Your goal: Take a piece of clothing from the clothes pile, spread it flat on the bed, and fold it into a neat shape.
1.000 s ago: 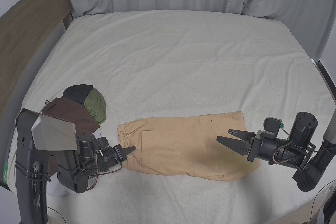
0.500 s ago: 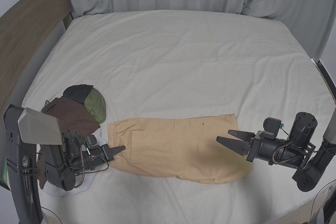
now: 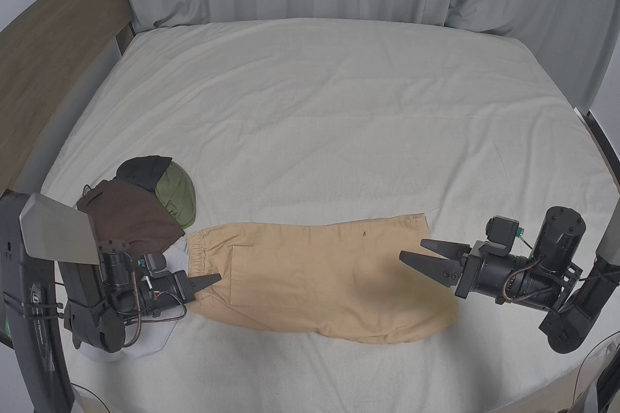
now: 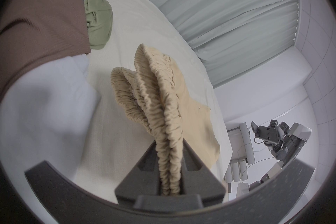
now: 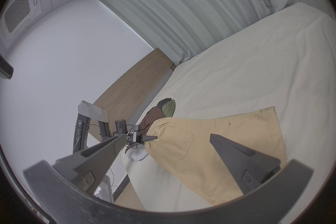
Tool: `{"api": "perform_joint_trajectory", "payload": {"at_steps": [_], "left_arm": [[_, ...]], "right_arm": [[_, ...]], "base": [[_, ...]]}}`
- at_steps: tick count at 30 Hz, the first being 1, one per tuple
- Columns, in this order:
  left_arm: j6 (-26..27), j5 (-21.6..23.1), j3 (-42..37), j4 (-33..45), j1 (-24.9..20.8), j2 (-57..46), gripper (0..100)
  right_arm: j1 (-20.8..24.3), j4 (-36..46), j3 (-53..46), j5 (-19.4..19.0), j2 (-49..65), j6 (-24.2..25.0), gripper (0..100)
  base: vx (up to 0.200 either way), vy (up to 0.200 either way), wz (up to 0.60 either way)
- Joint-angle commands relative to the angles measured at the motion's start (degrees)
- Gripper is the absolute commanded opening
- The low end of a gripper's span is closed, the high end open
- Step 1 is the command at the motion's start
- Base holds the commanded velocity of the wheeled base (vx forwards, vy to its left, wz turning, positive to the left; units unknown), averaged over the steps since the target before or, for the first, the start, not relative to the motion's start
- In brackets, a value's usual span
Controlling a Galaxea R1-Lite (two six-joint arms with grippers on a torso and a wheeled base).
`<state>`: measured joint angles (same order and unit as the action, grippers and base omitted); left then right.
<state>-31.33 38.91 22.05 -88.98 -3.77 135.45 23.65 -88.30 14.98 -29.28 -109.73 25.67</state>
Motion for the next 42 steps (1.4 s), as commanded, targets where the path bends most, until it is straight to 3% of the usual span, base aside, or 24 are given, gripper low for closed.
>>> {"api": "perform_joint_trajectory", "payload": {"at_steps": [1, 19, 42], "left_arm": [[0.0, 1.3, -0.5, -0.1, 1.7, -1.9, 0], [4.9, 6.1, -1.4, -0.1, 7.5, -2.2, 0], [4.7, 5.9, -0.9, -0.1, 5.3, -3.4, 0]], "right_arm": [[0.1, 0.0, 0.0, -0.1, 0.0, 0.0, 100], [0.1, 0.0, 0.0, -0.1, -0.1, 0.0, 100], [0.1, 0.0, 0.0, -0.1, 0.0, -0.1, 100]], "base": [[0.000, 0.000, 0.00], [0.000, 0.000, 0.00], [0.000, 0.000, 0.00]]}}
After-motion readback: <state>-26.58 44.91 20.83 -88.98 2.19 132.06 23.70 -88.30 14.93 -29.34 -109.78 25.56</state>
